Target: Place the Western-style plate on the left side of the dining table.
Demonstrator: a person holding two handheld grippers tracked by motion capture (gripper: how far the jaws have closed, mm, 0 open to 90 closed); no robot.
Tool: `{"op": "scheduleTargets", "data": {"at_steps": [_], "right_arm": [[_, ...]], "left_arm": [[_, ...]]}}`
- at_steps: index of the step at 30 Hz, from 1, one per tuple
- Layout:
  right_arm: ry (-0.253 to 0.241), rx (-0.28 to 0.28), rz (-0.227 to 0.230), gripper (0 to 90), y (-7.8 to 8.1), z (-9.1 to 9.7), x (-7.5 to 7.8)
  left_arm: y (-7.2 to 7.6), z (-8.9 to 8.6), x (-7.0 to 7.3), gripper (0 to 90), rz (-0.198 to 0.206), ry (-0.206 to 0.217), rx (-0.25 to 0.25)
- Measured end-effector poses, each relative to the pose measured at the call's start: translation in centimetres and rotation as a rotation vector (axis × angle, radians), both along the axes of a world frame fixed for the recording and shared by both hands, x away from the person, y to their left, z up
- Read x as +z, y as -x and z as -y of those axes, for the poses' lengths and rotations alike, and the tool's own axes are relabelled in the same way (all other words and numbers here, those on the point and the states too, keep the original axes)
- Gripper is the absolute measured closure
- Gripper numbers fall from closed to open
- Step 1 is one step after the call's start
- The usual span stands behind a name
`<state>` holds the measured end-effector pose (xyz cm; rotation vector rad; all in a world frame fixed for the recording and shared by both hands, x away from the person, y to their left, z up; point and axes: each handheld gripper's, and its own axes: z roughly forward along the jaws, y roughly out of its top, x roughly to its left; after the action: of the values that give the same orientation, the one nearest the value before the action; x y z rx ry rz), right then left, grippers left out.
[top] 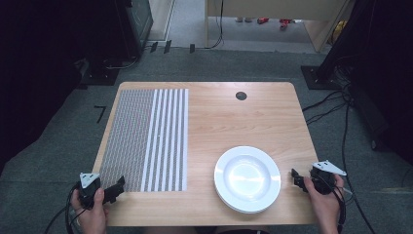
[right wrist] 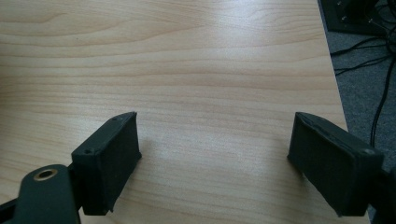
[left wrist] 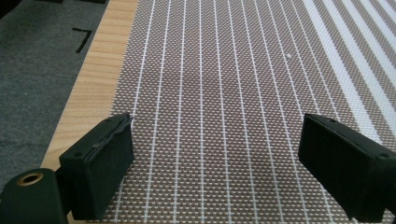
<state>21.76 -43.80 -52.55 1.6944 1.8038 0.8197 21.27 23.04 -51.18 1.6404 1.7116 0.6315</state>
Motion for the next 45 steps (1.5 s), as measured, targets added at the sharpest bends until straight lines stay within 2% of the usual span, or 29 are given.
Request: {"op": "scheduleTargets", "data": {"at_steps": [5, 9, 13, 14, 17, 19, 20, 25, 31, 37, 45], "right_arm": [[-0.002, 0.004, -0.005, 14.8, 0.0, 0.0, 0.0], [0.0, 0.005, -0.005, 14.5, 0.0, 0.0, 0.0], [0.0, 0.018, -0.008, 11.1, 0.0, -0.1, 0.0], [0.003, 0.052, -0.021, 6.4, -0.1, -0.2, -0.1], [0.003, 0.054, -0.022, 6.1, -0.1, -0.2, -0.1], [0.003, 0.053, -0.022, 6.1, -0.1, -0.3, -0.1], [0.002, 0.043, -0.023, 5.9, -0.1, -0.3, -0.1], [0.002, 0.042, -0.024, 5.8, -0.1, -0.3, -0.1], [0.002, 0.037, -0.025, 5.3, -0.1, -0.4, -0.1], [0.002, 0.033, -0.027, 4.6, 0.0, -0.4, -0.1], [0.003, 0.034, -0.03, 3.4, 0.0, -0.5, -0.1]], "left_arm": [[0.0, 0.5, 0.7, 8.8, 0.023, 0.015, -0.004], [-0.1, 2.1, 1.8, 8.8, 0.054, -0.007, -0.027], [-0.3, 3.1, 2.3, 8.8, 0.066, 0.004, -0.035], [-0.4, 3.4, 2.5, 8.8, 0.067, 0.023, -0.052], [-0.5, 4.3, 3.1, 8.9, 0.087, 0.044, -0.086], [-0.5, 4.6, 3.2, 8.9, 0.091, 0.046, -0.088], [-0.5, 5.1, 3.5, 8.9, 0.103, 0.036, -0.107], [-0.8, 6.0, 3.8, 8.9, 0.103, 0.053, -0.156], [-1.3, 7.2, 4.0, 8.9, 0.094, 0.035, -0.172], [-2.0, 8.8, 4.9, 8.9, 0.114, 0.033, -0.189], [-2.7, 10.8, 5.2, 8.9, 0.125, 0.025, -0.222]]}}
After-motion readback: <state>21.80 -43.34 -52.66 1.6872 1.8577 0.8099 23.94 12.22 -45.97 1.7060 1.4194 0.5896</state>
